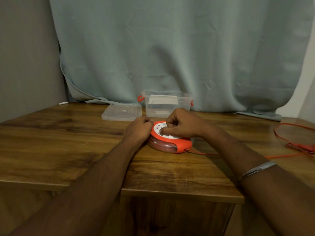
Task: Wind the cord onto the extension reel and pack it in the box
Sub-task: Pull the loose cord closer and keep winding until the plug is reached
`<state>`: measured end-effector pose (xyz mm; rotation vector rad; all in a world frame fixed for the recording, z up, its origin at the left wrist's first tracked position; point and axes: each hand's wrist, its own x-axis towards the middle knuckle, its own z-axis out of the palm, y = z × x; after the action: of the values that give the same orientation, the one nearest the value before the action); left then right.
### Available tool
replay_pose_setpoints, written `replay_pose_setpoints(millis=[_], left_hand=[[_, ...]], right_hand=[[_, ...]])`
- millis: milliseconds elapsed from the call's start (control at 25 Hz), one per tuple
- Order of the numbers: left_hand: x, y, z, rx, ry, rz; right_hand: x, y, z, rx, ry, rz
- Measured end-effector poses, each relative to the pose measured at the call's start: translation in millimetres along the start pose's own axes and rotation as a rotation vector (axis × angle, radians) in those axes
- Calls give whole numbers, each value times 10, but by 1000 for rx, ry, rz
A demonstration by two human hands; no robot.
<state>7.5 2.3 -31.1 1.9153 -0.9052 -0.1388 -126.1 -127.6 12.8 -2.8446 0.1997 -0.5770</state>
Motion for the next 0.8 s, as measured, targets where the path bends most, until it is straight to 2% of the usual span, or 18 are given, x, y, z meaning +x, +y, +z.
replay_pose_setpoints(millis=[80, 160, 400, 480, 800], left_hand=[[-10, 8, -3, -6, -1, 0], [-20, 17, -1, 3, 3, -1], [4, 5, 11, 0, -5, 1], [18, 1, 21, 15, -5, -5], [-5, 5, 19, 38, 1, -15]], right_hand=[[-28, 42, -83, 150, 6, -39], [-61, 136, -184, 271, -63, -19], [-83, 340, -222, 388, -227, 58], [-92, 357, -230, 385, -244, 75], [-85, 262, -141, 285, -139, 60]])
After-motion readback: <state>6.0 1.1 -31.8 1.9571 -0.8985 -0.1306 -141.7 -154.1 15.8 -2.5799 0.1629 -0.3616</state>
